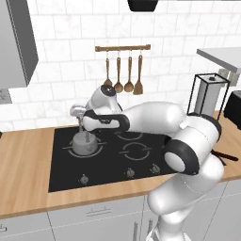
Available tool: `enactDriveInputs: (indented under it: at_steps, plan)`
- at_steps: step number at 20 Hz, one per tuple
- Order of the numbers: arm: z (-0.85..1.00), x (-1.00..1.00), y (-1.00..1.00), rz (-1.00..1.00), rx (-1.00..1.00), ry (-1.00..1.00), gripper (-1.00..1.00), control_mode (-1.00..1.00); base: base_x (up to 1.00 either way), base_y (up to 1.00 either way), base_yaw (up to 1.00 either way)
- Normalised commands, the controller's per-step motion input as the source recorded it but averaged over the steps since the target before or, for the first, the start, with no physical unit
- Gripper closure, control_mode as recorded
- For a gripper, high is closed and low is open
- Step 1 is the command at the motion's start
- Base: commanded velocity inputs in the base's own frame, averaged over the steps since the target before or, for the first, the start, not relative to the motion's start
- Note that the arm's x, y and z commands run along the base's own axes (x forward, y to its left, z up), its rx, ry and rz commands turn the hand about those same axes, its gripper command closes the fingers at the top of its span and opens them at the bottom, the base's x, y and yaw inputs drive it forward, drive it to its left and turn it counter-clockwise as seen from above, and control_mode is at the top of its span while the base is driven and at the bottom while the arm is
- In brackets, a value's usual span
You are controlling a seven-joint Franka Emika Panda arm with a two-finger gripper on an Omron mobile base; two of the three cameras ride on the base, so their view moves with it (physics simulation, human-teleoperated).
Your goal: Pick the kettle from the counter and place it on a stove burner. Then turn the burner on.
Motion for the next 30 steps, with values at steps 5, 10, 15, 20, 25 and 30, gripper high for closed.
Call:
enactDriveInputs:
  at_steps: [5,10,15,20,25,30]
  plan:
    - [0.17,-0.02,-0.38,0.00,-0.10,0.23,-1.00,-1.00,0.00,0.00,0.00]
    - [0.36,-0.44,-0.23,0.00,-0.06,0.18,-1.00,-1.00,0.00,0.00,0.00]
    - [0.29,-0.76,-0.10,0.00,-0.08,0.09,-1.00,-1.00,0.00,0.00,0.00]
    - [0.00,-0.82,-0.01,0.00,-0.04,0.05,-1.00,-1.00,0.00,0.00,0.00]
    - [-0.04,-0.51,-0.02,0.00,0.00,0.06,-1.00,-1.00,0.00,0.00,0.00]
    - [-0.12,-0.37,0.00,0.00,0.00,0.03,-1.00,-1.00,0.00,0.00,0.00]
